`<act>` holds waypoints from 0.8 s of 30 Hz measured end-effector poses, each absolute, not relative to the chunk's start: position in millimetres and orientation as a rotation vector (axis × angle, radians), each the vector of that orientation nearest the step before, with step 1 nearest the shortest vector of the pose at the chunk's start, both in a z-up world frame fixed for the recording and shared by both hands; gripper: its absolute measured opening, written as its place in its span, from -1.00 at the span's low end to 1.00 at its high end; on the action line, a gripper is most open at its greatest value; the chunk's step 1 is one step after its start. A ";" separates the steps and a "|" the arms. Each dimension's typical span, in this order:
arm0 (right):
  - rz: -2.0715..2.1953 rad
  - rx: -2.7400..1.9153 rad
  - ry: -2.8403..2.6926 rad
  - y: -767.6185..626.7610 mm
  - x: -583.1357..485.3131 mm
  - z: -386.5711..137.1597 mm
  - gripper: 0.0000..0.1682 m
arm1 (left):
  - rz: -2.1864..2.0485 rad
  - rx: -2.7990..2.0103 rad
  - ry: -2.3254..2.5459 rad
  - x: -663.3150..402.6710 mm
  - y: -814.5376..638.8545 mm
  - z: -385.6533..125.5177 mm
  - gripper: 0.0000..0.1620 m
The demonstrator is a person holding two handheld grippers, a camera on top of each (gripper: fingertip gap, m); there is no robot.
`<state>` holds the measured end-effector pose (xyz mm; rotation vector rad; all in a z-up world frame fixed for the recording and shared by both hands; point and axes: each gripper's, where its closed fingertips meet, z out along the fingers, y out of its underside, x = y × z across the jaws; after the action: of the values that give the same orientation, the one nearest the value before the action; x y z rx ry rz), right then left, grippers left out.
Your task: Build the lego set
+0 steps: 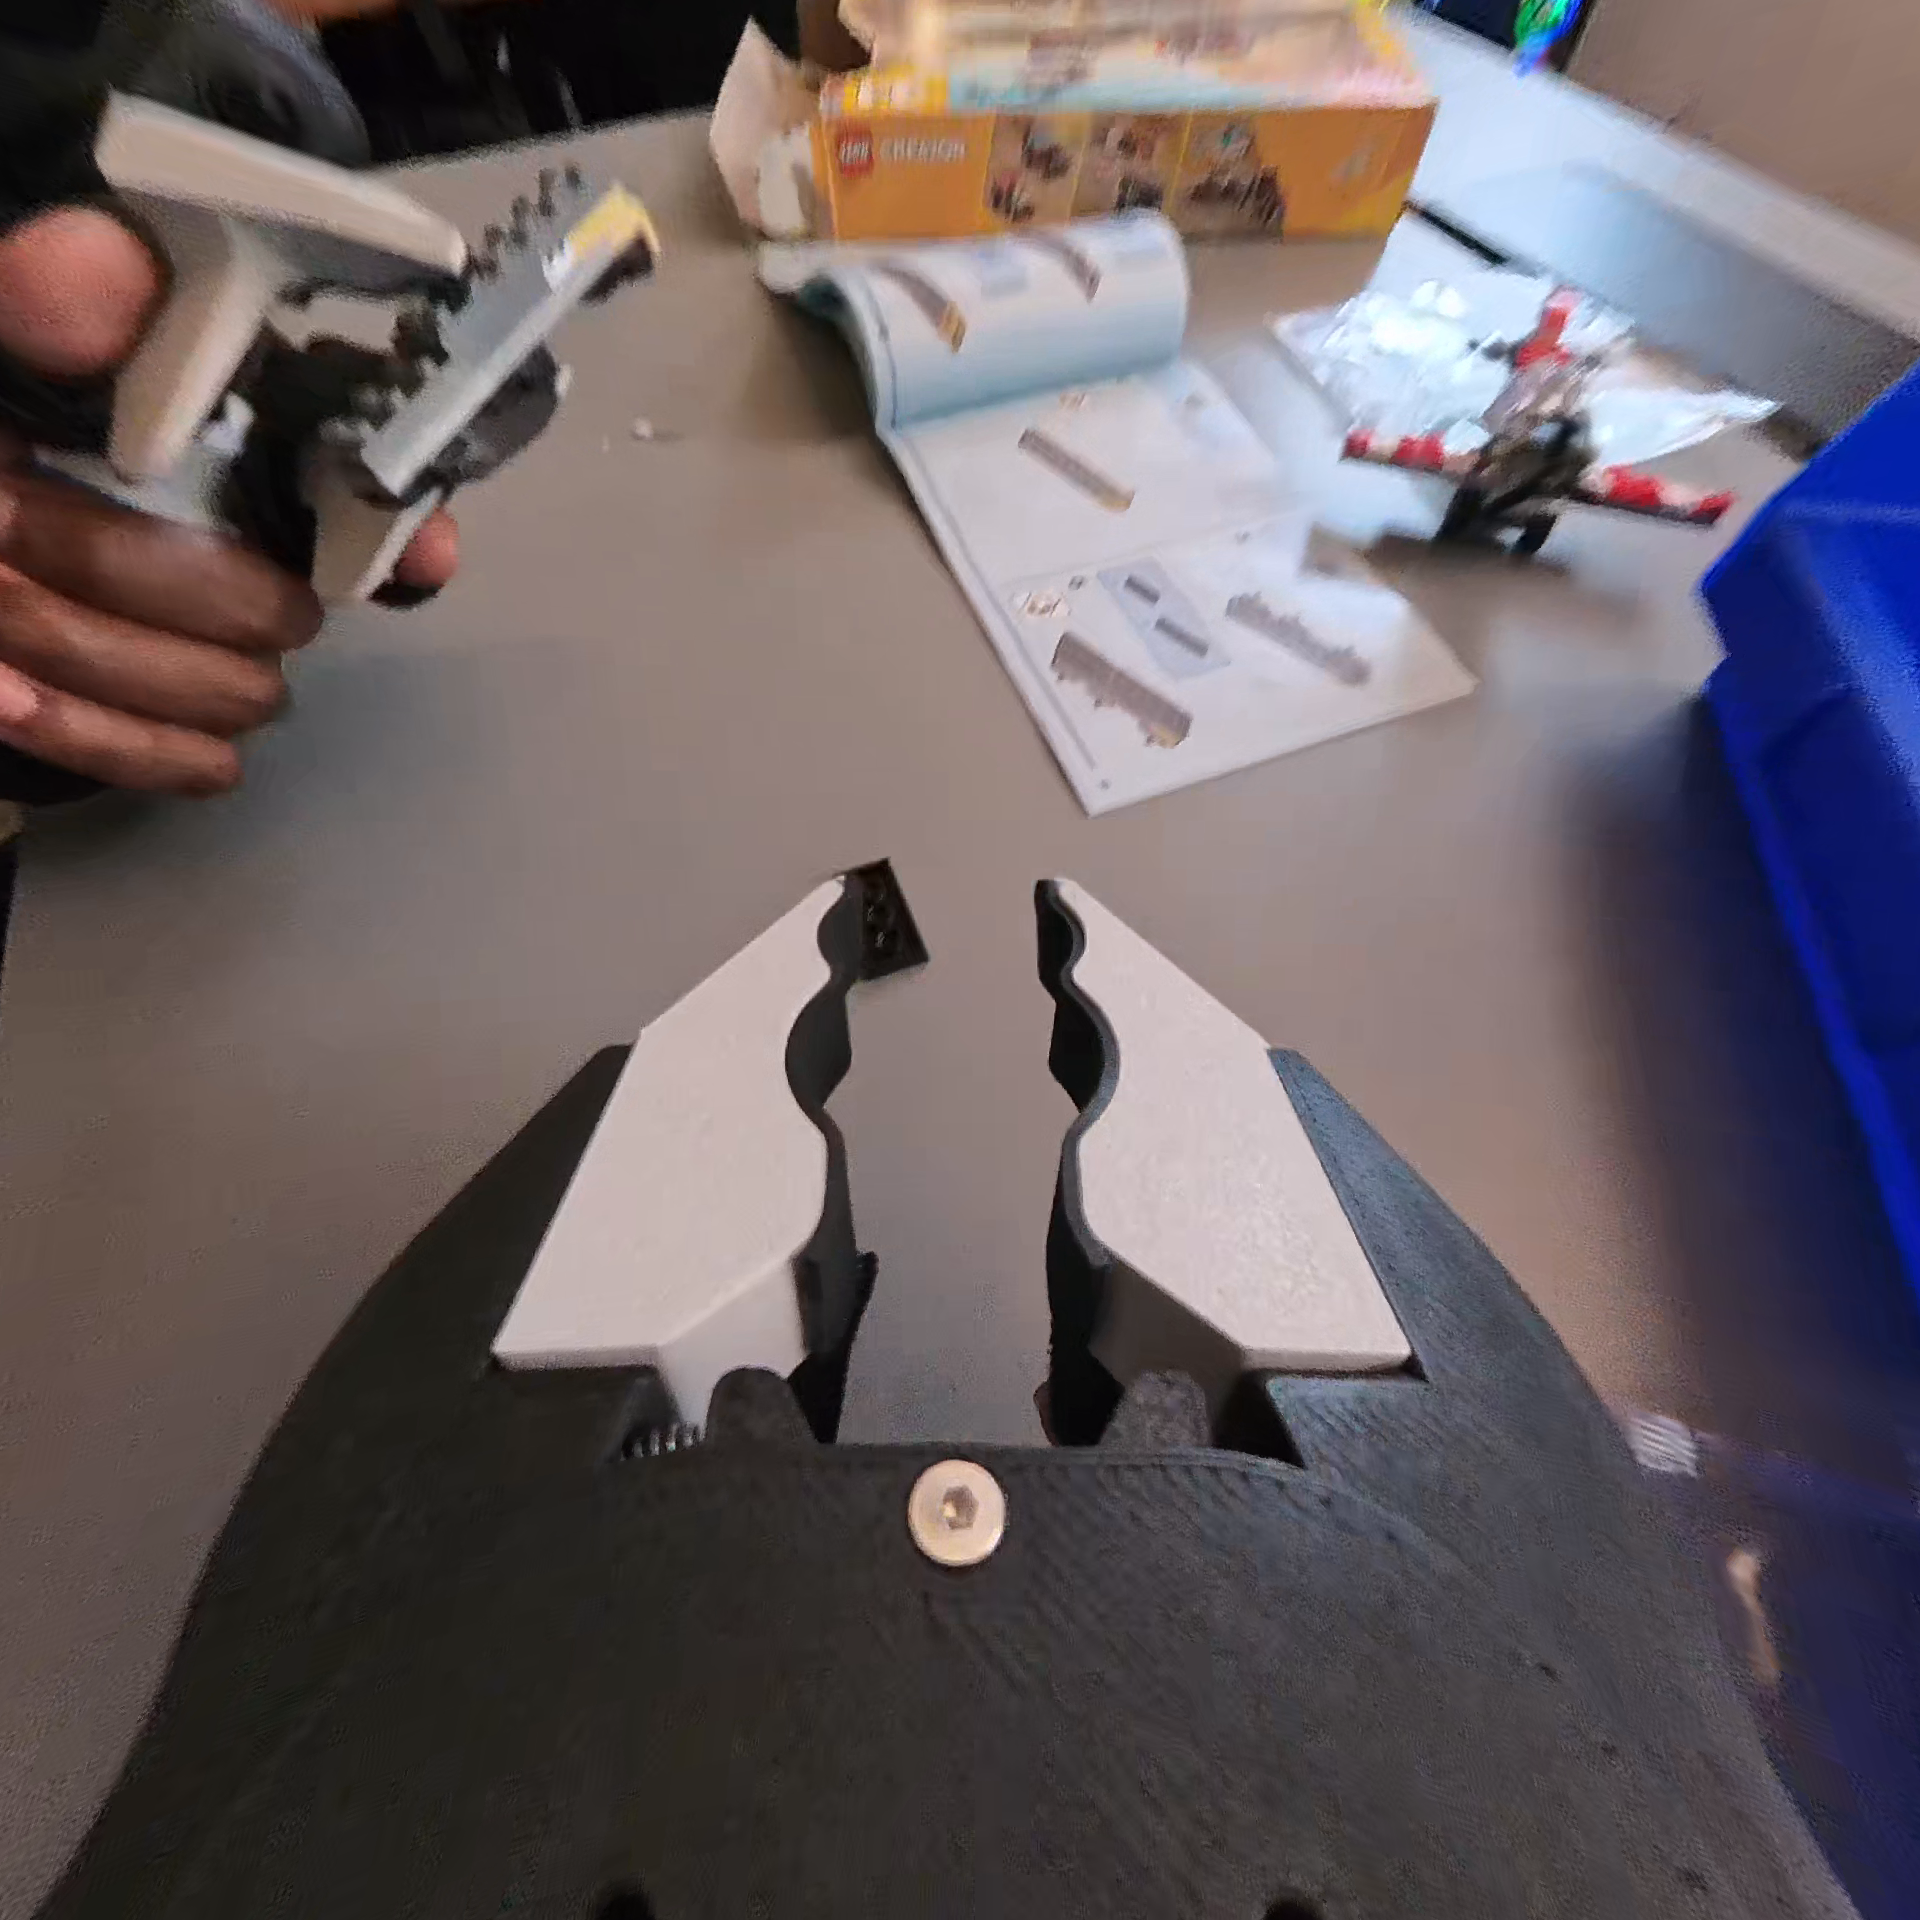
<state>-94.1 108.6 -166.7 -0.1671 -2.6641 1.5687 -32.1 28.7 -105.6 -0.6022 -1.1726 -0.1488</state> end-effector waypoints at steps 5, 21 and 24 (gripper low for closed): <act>1.382 -0.035 -2.820 92.0 -83.2 -196.4 -0.59 | -0.159 -0.599 -1.178 -32.6 29.4 -107.2 -0.82; 1.946 -0.033 -2.383 104.6 -90.8 -103.4 -0.59 | -0.145 -0.599 -1.182 -31.4 23.5 -105.9 -0.82; 1.852 -0.040 -2.450 112.9 -95.8 -118.3 -0.57 | -0.150 -0.600 -1.183 -31.6 24.4 -106.3 -0.83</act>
<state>-95.8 112.9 -118.3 -0.0397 -2.4500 1.8525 -31.6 24.4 -106.3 -0.5998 -1.1830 -0.1502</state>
